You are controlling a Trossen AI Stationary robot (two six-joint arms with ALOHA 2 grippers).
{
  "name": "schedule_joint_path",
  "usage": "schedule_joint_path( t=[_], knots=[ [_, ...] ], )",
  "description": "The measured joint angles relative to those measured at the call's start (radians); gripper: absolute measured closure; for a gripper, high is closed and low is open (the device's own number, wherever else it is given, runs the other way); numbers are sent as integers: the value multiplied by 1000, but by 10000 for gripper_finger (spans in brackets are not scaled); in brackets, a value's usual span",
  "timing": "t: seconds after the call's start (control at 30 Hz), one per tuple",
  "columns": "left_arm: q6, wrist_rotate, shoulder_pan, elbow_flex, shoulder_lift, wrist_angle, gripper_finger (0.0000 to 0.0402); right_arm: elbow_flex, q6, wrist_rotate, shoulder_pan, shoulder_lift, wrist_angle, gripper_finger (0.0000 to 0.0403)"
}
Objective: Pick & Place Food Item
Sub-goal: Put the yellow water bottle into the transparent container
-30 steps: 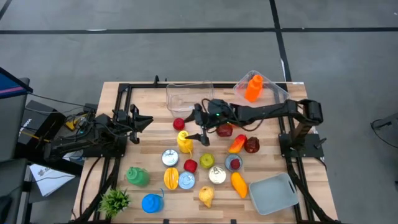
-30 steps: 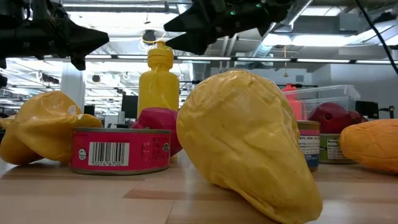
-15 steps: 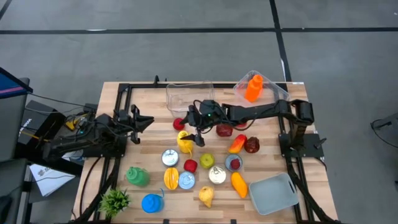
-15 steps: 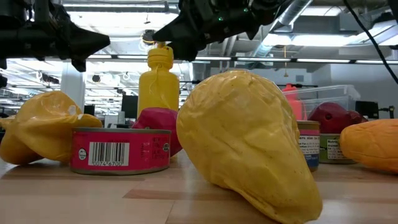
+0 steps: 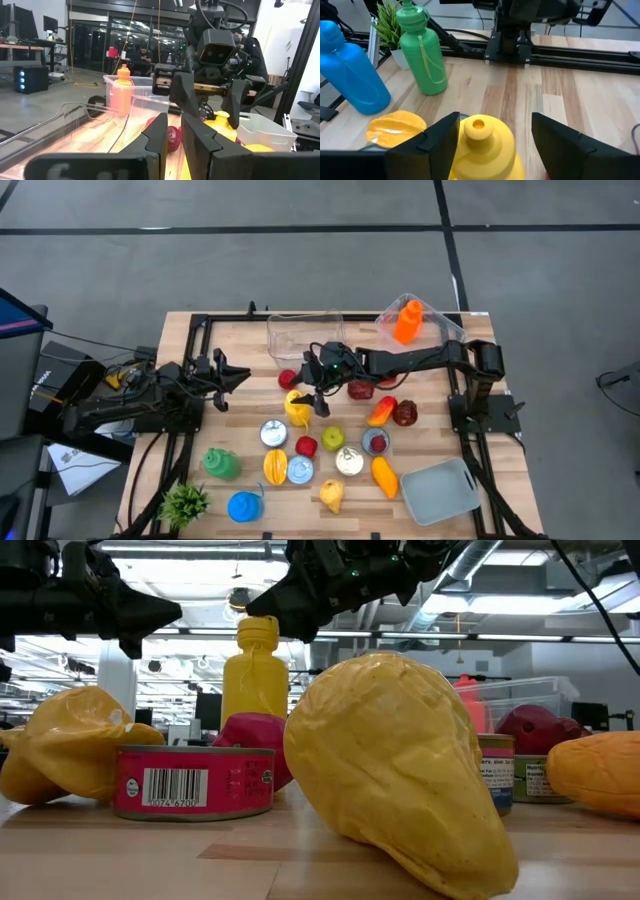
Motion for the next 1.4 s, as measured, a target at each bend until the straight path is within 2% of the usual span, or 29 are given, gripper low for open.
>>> schedule_joint_path(
  t=[0.1, 0.2, 0.47, 0.7, 0.8, 0.93, 1.07, 1.13, 1.23, 1.4],
  knots=[
    [0, 0, 0, 0, 0, 0, 357, 0, 0, 0, 0, 0, 1, 177],
    [0, 0, 0, 0, 0, 0, 357, 0, 0, 0, 0, 0, 2, 209],
    [0, 0, 0, 0, 0, 0, 357, 0, -3, 1, 0, 0, 4, 351],
    [0, 0, 0, 0, 0, 0, 357, -1, 1, 1, 0, -46, -27, 355],
    [0, 0, 0, 0, 0, -1, 357, -2, -2, 0, 0, -139, -89, 351],
    [0, 0, 0, 0, 0, 0, 357, -1, -46, 19, -4, -326, -224, 345],
    [0, 0, 0, 0, 0, 0, 357, -1, -74, 130, -23, -544, -401, 349],
    [0, 0, 0, 0, 0, 0, 357, 0, -83, 221, -34, -656, -496, 349],
    [0, 0, 0, 0, 0, 0, 357, -24, -86, 414, -50, -811, -609, 349],
    [0, 0, 0, 0, 0, 0, 357, -168, -33, 723, -107, -1041, -635, 349]
  ],
)
